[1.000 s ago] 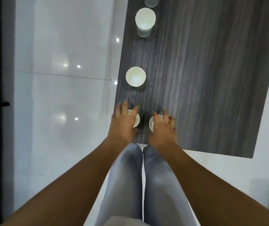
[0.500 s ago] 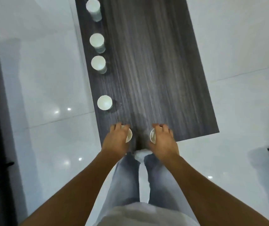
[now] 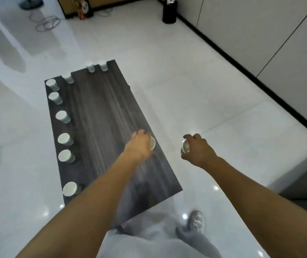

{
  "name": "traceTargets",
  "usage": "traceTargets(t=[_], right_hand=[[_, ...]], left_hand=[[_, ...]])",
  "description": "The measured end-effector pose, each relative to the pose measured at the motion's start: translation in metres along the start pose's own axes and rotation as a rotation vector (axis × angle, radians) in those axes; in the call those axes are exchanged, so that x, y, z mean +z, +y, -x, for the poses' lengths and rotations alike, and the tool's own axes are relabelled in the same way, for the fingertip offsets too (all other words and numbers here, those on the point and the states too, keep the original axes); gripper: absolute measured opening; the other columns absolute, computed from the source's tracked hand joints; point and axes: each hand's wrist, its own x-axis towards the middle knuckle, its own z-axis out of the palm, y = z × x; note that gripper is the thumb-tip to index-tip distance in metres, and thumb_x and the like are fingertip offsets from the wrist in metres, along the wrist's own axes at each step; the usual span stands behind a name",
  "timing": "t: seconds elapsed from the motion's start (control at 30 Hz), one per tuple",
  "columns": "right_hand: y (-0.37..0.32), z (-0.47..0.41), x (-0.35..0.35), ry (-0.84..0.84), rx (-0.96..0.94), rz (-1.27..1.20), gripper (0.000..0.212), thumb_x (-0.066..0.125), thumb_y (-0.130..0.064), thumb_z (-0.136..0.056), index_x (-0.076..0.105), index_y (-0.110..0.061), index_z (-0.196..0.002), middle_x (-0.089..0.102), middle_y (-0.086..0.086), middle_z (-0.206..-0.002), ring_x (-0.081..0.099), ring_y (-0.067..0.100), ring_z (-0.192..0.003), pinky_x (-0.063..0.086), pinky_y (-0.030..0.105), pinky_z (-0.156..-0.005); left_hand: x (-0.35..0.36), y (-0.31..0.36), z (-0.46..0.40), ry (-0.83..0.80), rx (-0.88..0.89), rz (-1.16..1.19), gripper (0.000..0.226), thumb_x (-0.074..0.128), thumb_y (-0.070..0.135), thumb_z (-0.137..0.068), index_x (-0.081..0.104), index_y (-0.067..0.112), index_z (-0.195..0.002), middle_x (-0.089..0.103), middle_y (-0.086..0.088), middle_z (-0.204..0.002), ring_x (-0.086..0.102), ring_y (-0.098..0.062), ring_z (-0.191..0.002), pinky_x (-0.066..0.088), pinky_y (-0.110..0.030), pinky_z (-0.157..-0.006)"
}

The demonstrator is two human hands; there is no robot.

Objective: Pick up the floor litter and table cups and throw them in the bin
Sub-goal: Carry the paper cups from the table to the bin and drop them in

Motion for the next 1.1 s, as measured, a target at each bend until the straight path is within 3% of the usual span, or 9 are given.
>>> traceTargets(t=[0.2,0.33,0.47,0.53,0.67,0.77,0.87,1.1], right_hand=[[0.114,-0.011,-0.131,0.058,0.02,0.022,0.068,0.067,-0.03,-0.084,0.035,-0.02,-0.143,0.039,0.011,-0.135,0.044,0.032,-0.121,0.047,0.042,-0.094],[0.161,-0.02,-0.205,0.114,0.042,-0.018,0.068,0.066,-0.028,-0.084,0.035,-0.02,-0.144,0.04,0.01,-0.134,0.045,0.03,-0.121,0.049,0.042,-0.093],[0.187,-0.038,-0.264,0.143,0.038,-0.037,0.066,0.064,-0.026,-0.084,0.035,-0.022,-0.143,0.041,0.007,-0.132,0.046,0.027,-0.119,0.045,0.032,-0.086],[0.194,-0.054,-0.293,0.149,0.037,-0.042,0.066,0.064,-0.028,-0.084,0.036,-0.023,-0.143,0.042,0.005,-0.131,0.047,0.025,-0.118,0.042,0.03,-0.082],[0.196,-0.102,-0.361,0.155,0.014,-0.043,0.068,0.067,-0.032,-0.083,0.037,-0.026,-0.143,0.044,0.003,-0.135,0.047,0.023,-0.119,0.041,0.027,-0.08],[0.183,-0.15,-0.425,0.16,-0.019,-0.052,0.067,0.071,-0.034,-0.08,0.041,-0.029,-0.14,0.047,0.0,-0.133,0.05,0.022,-0.115,0.047,0.027,-0.079],[0.161,-0.208,-0.495,0.172,-0.057,-0.098,0.066,0.072,-0.031,-0.079,0.044,-0.028,-0.138,0.046,-0.002,-0.122,0.054,0.022,-0.108,0.057,0.03,-0.077],[0.104,-0.338,-0.65,0.252,-0.171,-0.199,0.061,0.071,-0.026,-0.079,0.048,-0.03,-0.135,0.049,0.0,-0.119,0.056,0.021,-0.103,0.06,0.032,-0.076]], left_hand=[[-0.043,0.156,-0.049,0.096,0.111,0.008,0.06,0.064,0.027,-0.083,0.042,0.013,-0.137,0.041,-0.006,-0.133,0.036,-0.026,-0.125,0.047,-0.04,-0.093],[-0.074,0.236,-0.076,0.088,0.199,0.023,0.063,0.063,0.029,-0.084,0.039,0.015,-0.141,0.04,-0.004,-0.136,0.035,-0.025,-0.129,0.044,-0.042,-0.099],[-0.112,0.29,-0.109,0.08,0.262,0.017,0.042,0.064,0.027,-0.082,0.052,0.008,-0.117,0.048,-0.007,-0.123,0.047,-0.028,-0.116,0.049,-0.038,-0.088],[-0.134,0.31,-0.127,0.091,0.297,0.053,0.045,0.066,0.03,-0.082,0.055,0.007,-0.119,0.05,-0.005,-0.121,0.051,-0.026,-0.113,0.049,-0.038,-0.089],[-0.189,0.339,-0.179,0.135,0.376,0.097,0.035,0.068,0.034,-0.079,0.059,0.007,-0.099,0.056,-0.005,-0.102,0.058,-0.026,-0.093,0.051,-0.036,-0.075],[-0.244,0.356,-0.231,0.193,0.419,0.074,0.043,0.069,0.037,-0.079,0.06,0.008,-0.11,0.057,-0.005,-0.109,0.058,-0.024,-0.097,0.052,-0.035,-0.075],[-0.313,0.371,-0.289,0.266,0.461,0.033,0.049,0.07,0.04,-0.079,0.059,0.01,-0.116,0.058,-0.005,-0.113,0.056,-0.021,-0.096,0.051,-0.029,-0.066],[-0.468,0.396,-0.419,0.403,0.504,0.008,0.05,0.068,0.046,-0.081,0.059,0.015,-0.12,0.058,-0.003,-0.118,0.056,-0.02,-0.101,0.052,-0.035,-0.081]])
